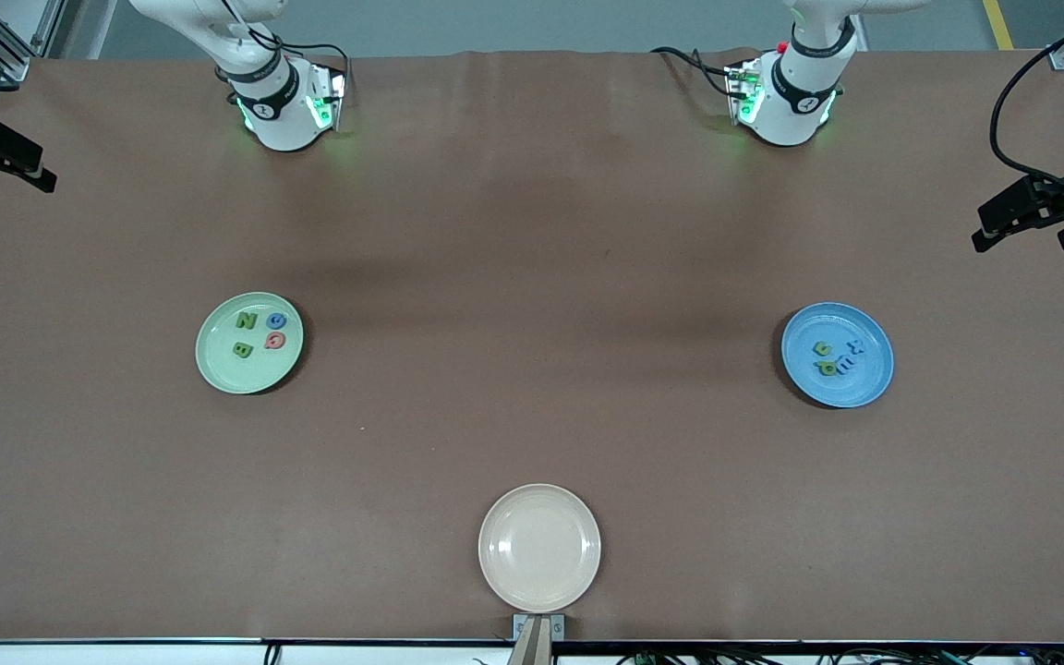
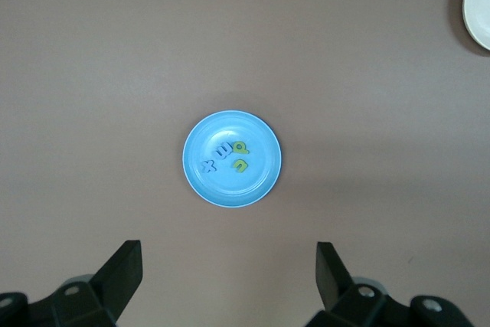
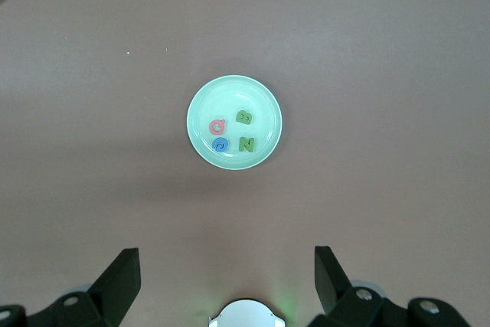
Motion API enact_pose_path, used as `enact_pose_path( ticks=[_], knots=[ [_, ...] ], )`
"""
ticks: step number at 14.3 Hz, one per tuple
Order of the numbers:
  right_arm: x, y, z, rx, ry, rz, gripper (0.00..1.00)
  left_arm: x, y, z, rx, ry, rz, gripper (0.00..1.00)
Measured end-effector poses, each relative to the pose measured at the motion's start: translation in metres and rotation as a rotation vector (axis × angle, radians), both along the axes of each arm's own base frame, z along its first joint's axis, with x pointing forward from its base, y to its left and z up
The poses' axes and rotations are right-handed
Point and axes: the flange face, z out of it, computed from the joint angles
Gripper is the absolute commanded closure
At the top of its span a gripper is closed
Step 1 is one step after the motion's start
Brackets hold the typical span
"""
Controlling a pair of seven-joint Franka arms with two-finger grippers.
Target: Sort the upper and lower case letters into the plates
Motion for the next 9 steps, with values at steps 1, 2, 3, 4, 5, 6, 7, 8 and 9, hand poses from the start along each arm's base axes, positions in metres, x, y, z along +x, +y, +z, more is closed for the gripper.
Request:
enact_pose_path(
  ticks=[1,2,3,4,5,6,7,8,9],
  knots=[
    [0.0003,0.0,0.0002,0.0,-0.002,0.0,0.0,0.0001,0.0001,0.0001,0.0,-0.001,0.0,0.0],
    [0.0008,-0.0001,0.0006,-0.001,-0.007,0.0,0.0,0.0001,0.0002,0.0001,0.0,-0.001,0.0,0.0],
    [0.0011,0.0,0.0008,-0.001,-0.01,0.0,0.0,0.0002,0.0002,0.0002,0.0,-0.002,0.0,0.0],
    [0.0011,0.0001,0.0008,-0.001,-0.01,0.0,0.0,0.0003,0.0002,0.0002,0.0,-0.003,0.0,0.0],
    [0.0011,0.0002,0.0008,-0.001,-0.01,0.0,0.0,0.0005,0.0002,0.0005,0.0,-0.005,0.0,0.0],
    [0.0012,0.0001,0.0008,-0.001,-0.01,0.0,0.0,0.0009,0.0002,0.0008,0.0,-0.008,0.0,0.0],
    [0.0013,-0.0004,0.001,-0.001,-0.012,-0.001,0.0,0.0012,0.0002,0.0011,0.0,-0.012,0.0,0.0],
    [0.0015,-0.0015,0.0011,-0.001,-0.014,-0.003,0.0,0.0013,0.0001,0.0013,0.0,-0.013,0.0,0.0],
    [0.0015,-0.0025,0.0012,-0.001,-0.015,-0.005,0.0,0.0014,0.0001,0.0013,0.0,-0.014,0.0,0.0]
  ],
)
